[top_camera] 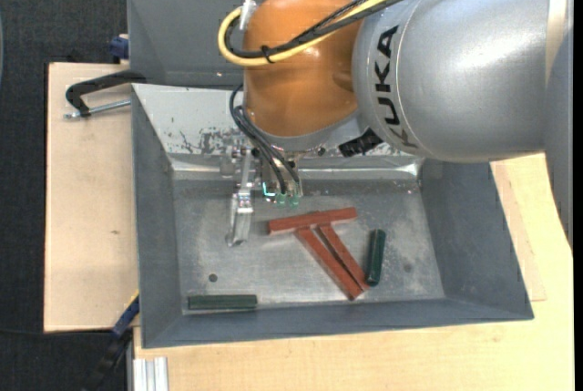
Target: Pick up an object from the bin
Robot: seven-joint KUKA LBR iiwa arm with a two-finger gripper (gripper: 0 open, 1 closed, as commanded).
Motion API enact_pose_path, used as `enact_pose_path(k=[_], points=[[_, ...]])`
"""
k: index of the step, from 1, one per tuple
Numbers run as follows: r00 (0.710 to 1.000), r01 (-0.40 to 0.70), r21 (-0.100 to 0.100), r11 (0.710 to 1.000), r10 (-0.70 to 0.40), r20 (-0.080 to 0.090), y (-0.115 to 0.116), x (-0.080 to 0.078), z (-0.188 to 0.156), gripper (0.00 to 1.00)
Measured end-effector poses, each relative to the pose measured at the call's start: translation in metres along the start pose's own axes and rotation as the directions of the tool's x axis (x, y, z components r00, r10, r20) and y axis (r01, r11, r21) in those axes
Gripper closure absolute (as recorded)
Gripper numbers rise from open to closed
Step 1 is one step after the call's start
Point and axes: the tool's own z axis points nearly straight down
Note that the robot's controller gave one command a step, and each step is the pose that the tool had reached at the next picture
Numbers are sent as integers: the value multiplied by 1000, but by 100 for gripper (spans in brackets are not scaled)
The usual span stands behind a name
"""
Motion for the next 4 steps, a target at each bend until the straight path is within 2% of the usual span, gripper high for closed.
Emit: enact_pose_path(k=[1, 4], points=[[1000, -2, -2, 1000, 2, 8, -1, -2, -4, 0], [1000, -4, -1, 1000, 4, 8, -1, -2, -4, 0]])
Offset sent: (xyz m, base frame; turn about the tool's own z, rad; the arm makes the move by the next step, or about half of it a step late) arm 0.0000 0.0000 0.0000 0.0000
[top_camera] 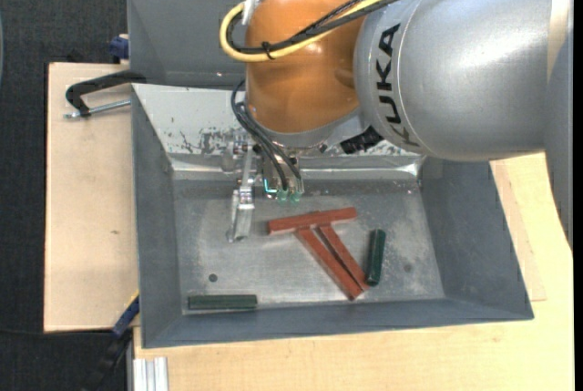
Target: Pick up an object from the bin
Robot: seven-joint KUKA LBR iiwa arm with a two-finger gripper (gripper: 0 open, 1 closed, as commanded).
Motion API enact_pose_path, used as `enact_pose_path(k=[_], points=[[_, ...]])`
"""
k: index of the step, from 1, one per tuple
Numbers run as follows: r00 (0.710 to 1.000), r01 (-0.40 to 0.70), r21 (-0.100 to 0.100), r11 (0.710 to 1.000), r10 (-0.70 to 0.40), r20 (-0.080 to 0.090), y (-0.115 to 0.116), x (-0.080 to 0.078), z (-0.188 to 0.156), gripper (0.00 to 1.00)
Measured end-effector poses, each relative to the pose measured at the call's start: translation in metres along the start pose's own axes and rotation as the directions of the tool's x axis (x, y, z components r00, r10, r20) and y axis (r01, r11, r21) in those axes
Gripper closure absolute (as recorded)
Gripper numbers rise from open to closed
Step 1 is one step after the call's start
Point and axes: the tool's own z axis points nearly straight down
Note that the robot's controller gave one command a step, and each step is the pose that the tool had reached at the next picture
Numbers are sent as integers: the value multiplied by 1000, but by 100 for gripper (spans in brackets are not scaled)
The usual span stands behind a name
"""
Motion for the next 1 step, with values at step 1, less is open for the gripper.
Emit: enact_pose_path(k=[1], points=[[1000, 0, 0, 1000, 0, 0, 0, 0, 0, 0]])
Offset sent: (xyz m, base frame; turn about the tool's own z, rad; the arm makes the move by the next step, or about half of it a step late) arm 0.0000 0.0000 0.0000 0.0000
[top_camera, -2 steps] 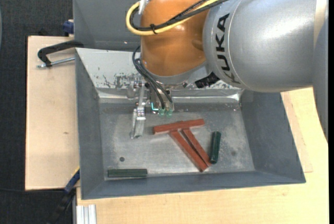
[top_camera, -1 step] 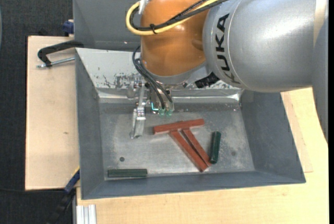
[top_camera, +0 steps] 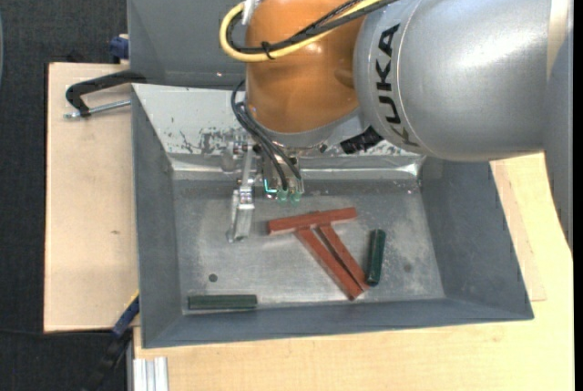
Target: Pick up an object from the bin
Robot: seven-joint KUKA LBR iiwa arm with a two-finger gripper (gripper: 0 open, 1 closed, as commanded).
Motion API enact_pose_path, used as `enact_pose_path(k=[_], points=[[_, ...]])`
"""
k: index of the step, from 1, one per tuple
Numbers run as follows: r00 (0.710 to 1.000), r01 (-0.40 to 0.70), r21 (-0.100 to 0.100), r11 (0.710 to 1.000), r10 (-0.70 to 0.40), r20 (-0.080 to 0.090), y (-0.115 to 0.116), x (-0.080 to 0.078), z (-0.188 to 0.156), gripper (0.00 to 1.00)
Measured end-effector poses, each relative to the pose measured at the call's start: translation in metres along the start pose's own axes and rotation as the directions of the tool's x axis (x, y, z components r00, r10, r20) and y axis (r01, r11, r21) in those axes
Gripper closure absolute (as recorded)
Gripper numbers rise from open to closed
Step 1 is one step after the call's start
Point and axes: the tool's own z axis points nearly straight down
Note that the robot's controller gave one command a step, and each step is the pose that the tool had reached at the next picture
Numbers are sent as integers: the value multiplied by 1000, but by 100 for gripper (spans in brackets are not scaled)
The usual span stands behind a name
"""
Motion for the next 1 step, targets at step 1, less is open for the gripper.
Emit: enact_pose_path(k=[1], points=[[1000, 0, 0, 1000, 0, 0, 0, 0, 0, 0]])
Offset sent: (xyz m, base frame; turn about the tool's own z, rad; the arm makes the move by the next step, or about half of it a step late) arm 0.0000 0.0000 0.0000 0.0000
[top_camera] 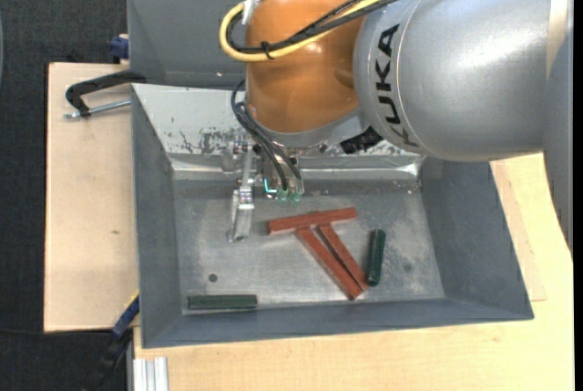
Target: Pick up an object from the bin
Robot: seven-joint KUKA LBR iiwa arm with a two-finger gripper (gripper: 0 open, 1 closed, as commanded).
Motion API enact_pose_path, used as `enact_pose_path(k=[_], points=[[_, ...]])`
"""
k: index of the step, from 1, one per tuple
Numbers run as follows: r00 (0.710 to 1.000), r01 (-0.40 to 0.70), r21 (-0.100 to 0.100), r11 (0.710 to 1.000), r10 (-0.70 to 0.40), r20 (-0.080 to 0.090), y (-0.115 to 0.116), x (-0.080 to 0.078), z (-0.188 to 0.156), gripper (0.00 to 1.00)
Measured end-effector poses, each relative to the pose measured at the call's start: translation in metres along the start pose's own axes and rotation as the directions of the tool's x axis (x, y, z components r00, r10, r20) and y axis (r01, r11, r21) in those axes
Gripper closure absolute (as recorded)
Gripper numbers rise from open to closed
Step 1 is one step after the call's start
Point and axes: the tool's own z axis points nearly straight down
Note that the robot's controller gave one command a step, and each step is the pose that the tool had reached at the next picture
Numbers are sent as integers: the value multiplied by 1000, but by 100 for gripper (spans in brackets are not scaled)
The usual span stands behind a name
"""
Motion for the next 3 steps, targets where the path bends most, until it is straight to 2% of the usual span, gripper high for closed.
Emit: enact_pose_path(k=[3], points=[[1000, 0, 0, 1000, 0, 0, 0, 0, 0, 0]])
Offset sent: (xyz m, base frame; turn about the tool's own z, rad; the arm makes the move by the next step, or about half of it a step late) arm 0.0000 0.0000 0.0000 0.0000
